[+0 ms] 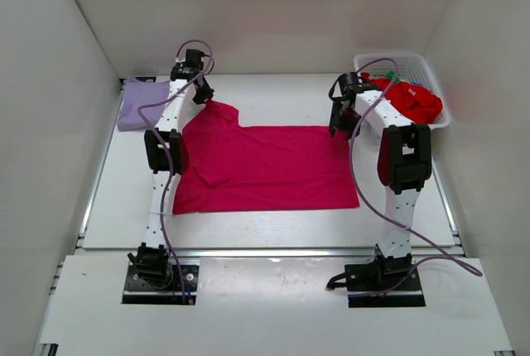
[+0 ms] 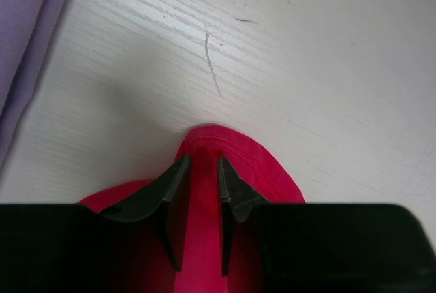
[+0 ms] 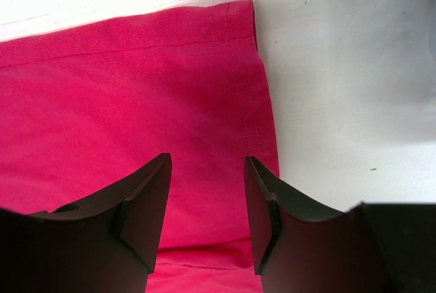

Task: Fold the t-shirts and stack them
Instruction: Grap the side of the flattened tshirt furthest away from the robot with both arms, then fold the other side of the tshirt into a rectangle

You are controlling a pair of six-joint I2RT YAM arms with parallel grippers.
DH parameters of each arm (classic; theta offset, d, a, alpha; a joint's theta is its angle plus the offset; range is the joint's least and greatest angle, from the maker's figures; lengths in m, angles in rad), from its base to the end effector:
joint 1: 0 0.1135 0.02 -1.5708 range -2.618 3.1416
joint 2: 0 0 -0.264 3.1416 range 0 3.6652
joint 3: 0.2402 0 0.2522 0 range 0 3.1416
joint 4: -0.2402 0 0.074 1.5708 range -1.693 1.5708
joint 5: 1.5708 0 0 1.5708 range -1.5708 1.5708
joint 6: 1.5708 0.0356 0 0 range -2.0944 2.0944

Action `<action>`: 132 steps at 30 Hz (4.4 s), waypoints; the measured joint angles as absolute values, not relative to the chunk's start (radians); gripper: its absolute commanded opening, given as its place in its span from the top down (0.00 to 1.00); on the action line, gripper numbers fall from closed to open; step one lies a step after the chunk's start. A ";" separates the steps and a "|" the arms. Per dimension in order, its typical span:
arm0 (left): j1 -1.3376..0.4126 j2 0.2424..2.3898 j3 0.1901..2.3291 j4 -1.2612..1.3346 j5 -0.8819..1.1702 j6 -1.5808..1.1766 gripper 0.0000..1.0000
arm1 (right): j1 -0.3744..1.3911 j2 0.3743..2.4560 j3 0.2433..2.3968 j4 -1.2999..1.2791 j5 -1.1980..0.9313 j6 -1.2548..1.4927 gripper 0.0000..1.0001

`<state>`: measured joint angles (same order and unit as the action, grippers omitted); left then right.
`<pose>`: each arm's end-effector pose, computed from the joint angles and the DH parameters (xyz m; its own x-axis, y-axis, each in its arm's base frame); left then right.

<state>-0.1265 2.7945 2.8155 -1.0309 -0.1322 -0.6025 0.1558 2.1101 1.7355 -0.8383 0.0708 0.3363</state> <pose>0.5661 -0.0673 0.1759 -0.7236 -0.4743 -0.5015 -0.4303 0.8780 -0.2095 0.4389 0.0664 0.2037 -0.9165 0.1893 -0.3526 0.1824 0.9818 0.0530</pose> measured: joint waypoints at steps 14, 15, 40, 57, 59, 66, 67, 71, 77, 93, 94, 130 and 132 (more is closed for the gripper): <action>-0.113 2.823 2.815 -1.017 -0.136 -0.637 0.67 | 0.147 2.153 1.813 -0.844 0.070 0.336 0.55; -0.111 2.828 2.815 -1.018 -0.133 -0.640 0.67 | 0.147 2.163 1.831 -0.846 0.071 0.336 0.55; -0.115 2.838 2.815 -1.008 -0.109 -0.635 1.00 | 0.115 2.431 2.209 -0.914 0.109 0.364 0.54; -0.112 2.808 2.815 -1.010 -0.066 -0.620 1.00 | 0.132 2.615 2.541 -1.176 0.189 0.397 0.51; -0.112 2.803 2.815 -1.011 -0.065 -0.619 1.00 | 0.131 2.615 2.543 -1.188 0.197 0.398 0.50; -0.112 2.800 2.815 -1.018 -0.062 -0.618 1.00 | 0.137 2.615 2.543 -1.237 0.212 0.401 0.66; -0.112 2.800 2.815 -1.019 -0.062 -0.618 1.00 | 0.138 2.615 2.543 -1.241 0.212 0.401 0.70; -0.110 2.800 2.815 -1.019 -0.060 -0.617 1.00 | 0.139 2.615 2.543 -1.254 0.209 0.411 0.84; -0.106 2.799 2.815 -1.020 -0.054 -0.617 1.00 | 0.141 2.615 2.587 -1.288 0.202 0.420 1.00; -0.080 2.602 2.815 -1.189 -0.034 -0.549 1.00 | 0.144 2.566 2.556 -1.313 0.202 0.399 1.00; -0.080 2.585 2.815 -1.203 -0.034 -0.545 1.00 | 0.145 2.556 2.555 -1.316 0.204 0.400 1.00; -0.183 2.182 2.366 -1.351 -0.131 -0.480 1.00 | 0.163 1.917 1.505 -0.828 0.112 0.262 1.00; -0.194 2.141 2.297 -1.355 -0.143 -0.478 1.00 | 0.163 1.917 1.500 -0.813 0.110 0.250 0.99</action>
<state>-0.1940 2.1414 2.2974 -1.3548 -0.1432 -0.4782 0.1627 1.9167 1.5002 -0.8127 0.1097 0.2504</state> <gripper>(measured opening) 0.089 0.004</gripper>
